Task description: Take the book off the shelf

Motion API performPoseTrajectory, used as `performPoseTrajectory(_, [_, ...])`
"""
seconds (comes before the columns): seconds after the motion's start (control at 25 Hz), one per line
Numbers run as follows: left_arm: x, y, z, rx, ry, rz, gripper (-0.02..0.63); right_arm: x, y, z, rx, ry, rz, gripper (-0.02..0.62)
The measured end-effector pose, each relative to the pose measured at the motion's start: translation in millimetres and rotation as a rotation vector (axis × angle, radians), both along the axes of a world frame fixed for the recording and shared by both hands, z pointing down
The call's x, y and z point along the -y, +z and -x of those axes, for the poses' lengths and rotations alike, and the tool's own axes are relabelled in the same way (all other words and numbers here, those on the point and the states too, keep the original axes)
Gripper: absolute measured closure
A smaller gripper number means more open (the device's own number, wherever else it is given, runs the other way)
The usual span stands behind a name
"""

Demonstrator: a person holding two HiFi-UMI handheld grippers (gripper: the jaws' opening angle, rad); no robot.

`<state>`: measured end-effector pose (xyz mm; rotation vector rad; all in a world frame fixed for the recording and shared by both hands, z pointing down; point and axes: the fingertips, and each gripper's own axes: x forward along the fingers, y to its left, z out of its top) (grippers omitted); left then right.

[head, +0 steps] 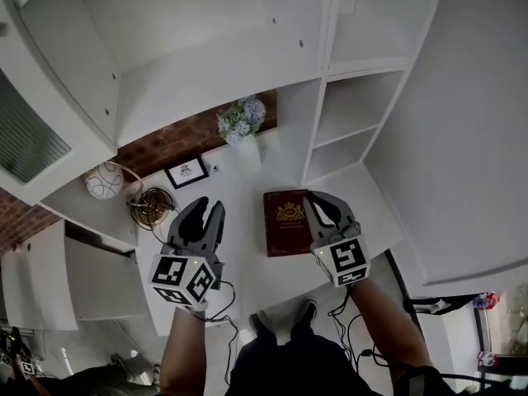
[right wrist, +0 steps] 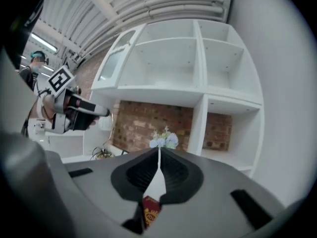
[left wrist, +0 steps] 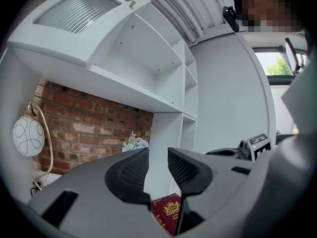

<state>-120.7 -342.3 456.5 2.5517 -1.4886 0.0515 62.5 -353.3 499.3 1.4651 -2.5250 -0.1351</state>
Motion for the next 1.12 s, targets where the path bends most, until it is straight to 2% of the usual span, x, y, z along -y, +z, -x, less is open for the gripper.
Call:
performPoseTrajectory(0.2, [-4.0,-38.9,9.0,0.004,-0.053,-0.073,0.51,0.7,-73.5,-13.9,0.082,0.07,-0.104,0.594])
performPoseTrajectory(0.52, [-13.0,-104.3,25.1,0.021,-0.133,-0.187,0.535,-5.5,-151.4,-32.6,0.129,0.137,-0.227,0.595])
performPoseTrajectory(0.84, [-35.0,-145.3,29.5,0.012,-0.14,-0.276,0.535,-30.2,-186.4,-38.5,0.16,0.163,-0.275,0.595])
performPoseTrajectory(1.12, [-44.1,-156.9,25.0,-0.003,-0.119,-0.308,0.534,-43.3,-195.5,-41.8,0.153,0.173,-0.291,0.595])
